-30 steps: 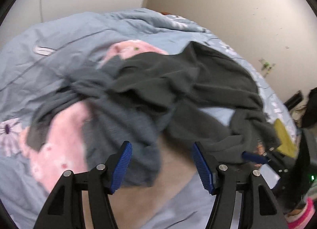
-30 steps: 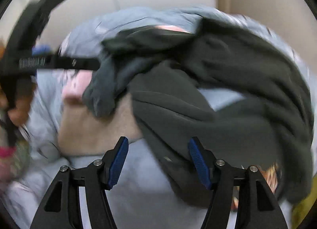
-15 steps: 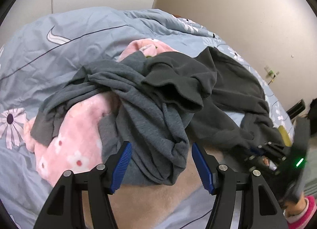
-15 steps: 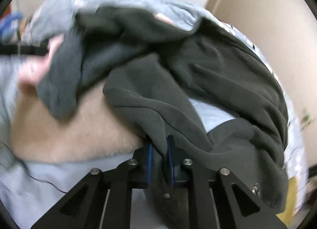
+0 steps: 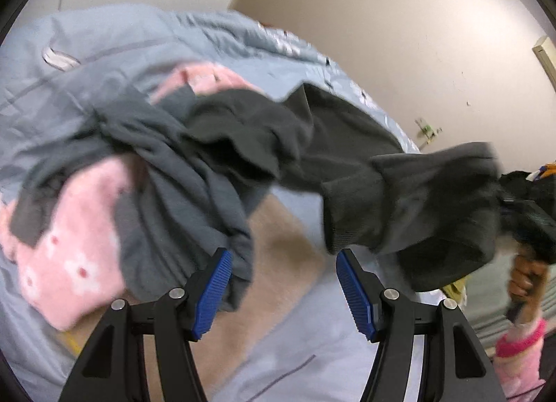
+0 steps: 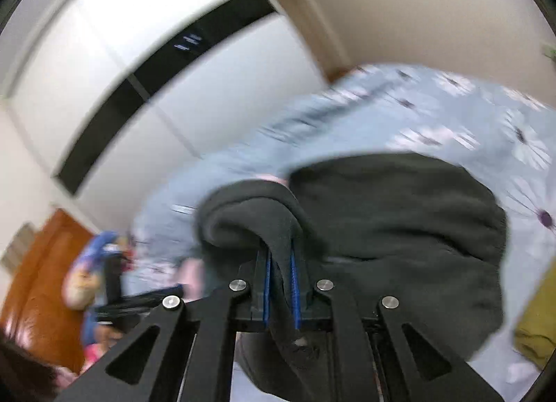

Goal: Fold clothes

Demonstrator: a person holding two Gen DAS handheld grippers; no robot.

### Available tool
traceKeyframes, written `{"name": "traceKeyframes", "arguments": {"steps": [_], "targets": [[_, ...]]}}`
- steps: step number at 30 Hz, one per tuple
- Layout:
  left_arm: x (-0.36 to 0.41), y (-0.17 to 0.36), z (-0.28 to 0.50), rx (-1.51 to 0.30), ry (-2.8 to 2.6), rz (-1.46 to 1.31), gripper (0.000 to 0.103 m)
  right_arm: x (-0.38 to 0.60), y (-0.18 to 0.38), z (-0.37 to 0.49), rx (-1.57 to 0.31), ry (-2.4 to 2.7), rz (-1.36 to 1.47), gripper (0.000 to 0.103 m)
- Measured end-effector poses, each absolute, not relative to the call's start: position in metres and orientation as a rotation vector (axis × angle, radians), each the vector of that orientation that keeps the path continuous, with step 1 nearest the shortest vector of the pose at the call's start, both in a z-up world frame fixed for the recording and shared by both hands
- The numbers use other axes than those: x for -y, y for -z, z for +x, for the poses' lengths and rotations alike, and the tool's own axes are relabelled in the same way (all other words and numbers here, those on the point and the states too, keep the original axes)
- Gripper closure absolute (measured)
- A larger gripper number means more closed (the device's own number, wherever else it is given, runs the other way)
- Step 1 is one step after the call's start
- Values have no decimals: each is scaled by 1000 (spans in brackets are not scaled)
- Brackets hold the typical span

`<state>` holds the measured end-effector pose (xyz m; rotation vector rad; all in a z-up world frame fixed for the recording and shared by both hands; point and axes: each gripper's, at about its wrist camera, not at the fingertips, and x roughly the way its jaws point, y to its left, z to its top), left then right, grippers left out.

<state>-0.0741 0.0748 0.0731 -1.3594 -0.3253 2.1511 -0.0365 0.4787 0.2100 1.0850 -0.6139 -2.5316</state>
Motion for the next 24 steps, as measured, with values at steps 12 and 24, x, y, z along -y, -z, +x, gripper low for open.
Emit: {"name": "traceKeyframes", "arguments": {"steps": [12,24], "targets": [[-188,-11,-85,420,-1856,-1558,36,-537,-93,-70,802,2582,1464,84],[-226,33,-117,772,-1781,-1656,38,-620,-87,63,1211,2726,1223,51]]}}
